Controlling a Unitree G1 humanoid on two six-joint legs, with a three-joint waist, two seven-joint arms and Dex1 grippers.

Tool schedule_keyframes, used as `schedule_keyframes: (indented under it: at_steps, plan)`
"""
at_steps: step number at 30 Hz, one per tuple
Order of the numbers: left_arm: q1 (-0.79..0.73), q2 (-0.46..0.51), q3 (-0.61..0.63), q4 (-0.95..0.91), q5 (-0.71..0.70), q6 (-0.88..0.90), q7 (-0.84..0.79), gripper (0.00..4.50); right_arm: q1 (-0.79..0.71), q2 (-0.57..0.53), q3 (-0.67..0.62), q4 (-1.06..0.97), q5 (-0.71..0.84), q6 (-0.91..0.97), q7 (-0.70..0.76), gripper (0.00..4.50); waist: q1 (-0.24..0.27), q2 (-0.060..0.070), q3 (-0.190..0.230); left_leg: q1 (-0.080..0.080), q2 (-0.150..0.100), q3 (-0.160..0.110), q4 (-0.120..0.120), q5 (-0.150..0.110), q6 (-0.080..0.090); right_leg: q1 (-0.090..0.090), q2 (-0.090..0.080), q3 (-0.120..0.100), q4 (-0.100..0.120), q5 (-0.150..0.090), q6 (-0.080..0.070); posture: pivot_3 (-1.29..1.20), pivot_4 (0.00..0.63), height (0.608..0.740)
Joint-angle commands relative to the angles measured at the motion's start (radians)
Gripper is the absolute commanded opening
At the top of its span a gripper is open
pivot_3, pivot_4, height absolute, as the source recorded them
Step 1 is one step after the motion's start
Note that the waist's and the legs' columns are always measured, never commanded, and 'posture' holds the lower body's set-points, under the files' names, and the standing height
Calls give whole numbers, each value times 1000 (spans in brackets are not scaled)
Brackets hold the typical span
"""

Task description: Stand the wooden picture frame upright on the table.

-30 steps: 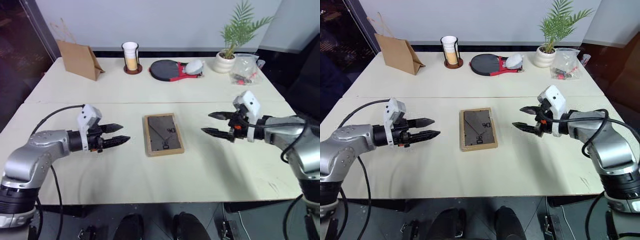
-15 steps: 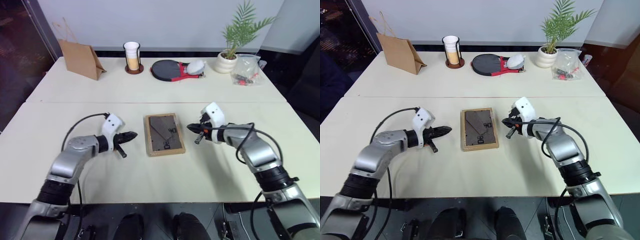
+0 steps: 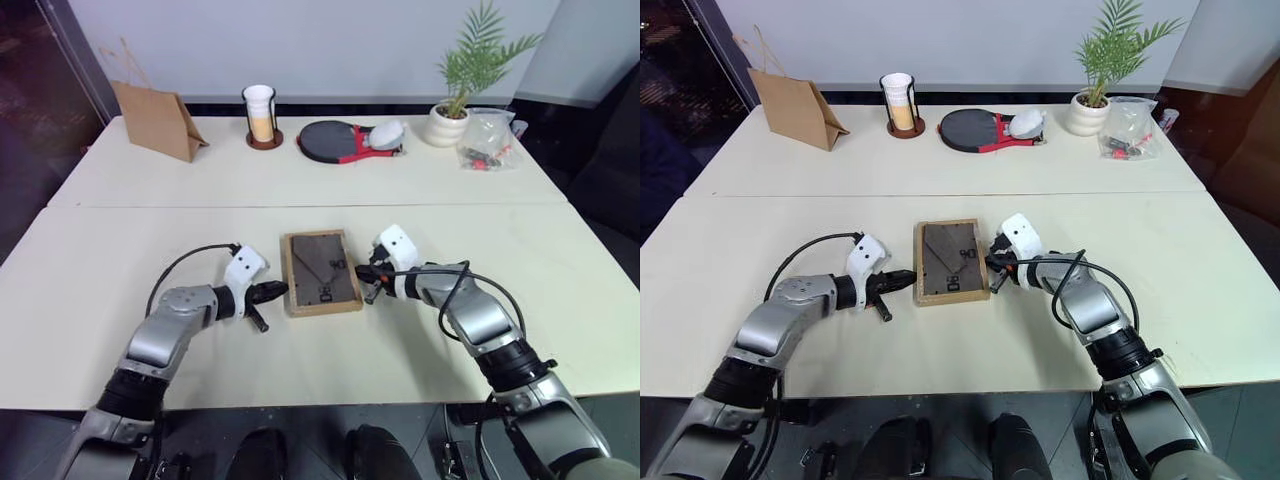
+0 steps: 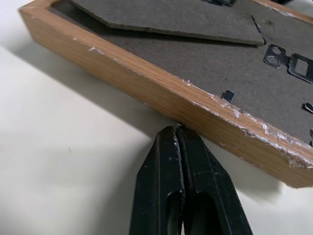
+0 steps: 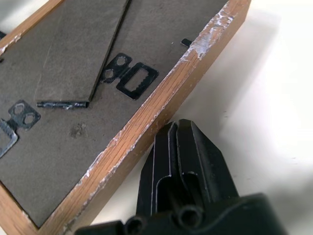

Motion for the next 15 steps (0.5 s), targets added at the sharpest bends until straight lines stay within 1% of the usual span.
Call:
schedule_keyframes:
  at_steps: [1, 3, 8, 12, 14, 15]
  plan:
    - [39, 38, 17, -89, -28, 40, -31, 27, 25, 26, 52, -90, 23, 34, 50, 15, -3, 0, 0, 0, 0, 0, 0, 0, 0, 0, 0, 0, 0, 0, 0, 0, 150, 740]
    - [58, 60, 27, -112, -33, 55, -38, 27, 34, 27, 58, -118, 27, 56, 61, 15, -2, 0, 0, 0, 1, 0, 0, 0, 0, 0, 0, 0, 0, 0, 0, 0, 150, 740]
    - [61, 69, 50, -103, -27, 60, -17, 27, 56, 30, 72, -169, 25, 102, 67, 15, 0, 0, -1, 1, 2, 0, 0, 0, 0, 1, 0, 0, 0, 0, 0, 0, 150, 740]
    - [54, 82, 43, -90, -14, 65, -19, 27, 62, 11, 78, -160, -13, 87, 45, 15, -1, 0, -1, 1, 1, 0, 0, 0, 0, 1, 0, 0, 0, 0, 0, 0, 150, 740]
    - [58, 107, 65, -90, -35, 92, -41, 27, 64, -9, 67, -161, -21, 80, 48, 15, -1, 0, -1, 1, 1, 0, 0, 0, 0, 1, 0, 0, 0, 0, 0, 0, 150, 740]
    - [58, 125, 84, -85, -50, 112, -53, 267, 63, -25, 60, -164, -27, 74, 52, 0, -2, 0, -1, 1, 1, 0, 0, 0, 0, 1, 1, 0, 0, 0, 0, 0, 150, 740]
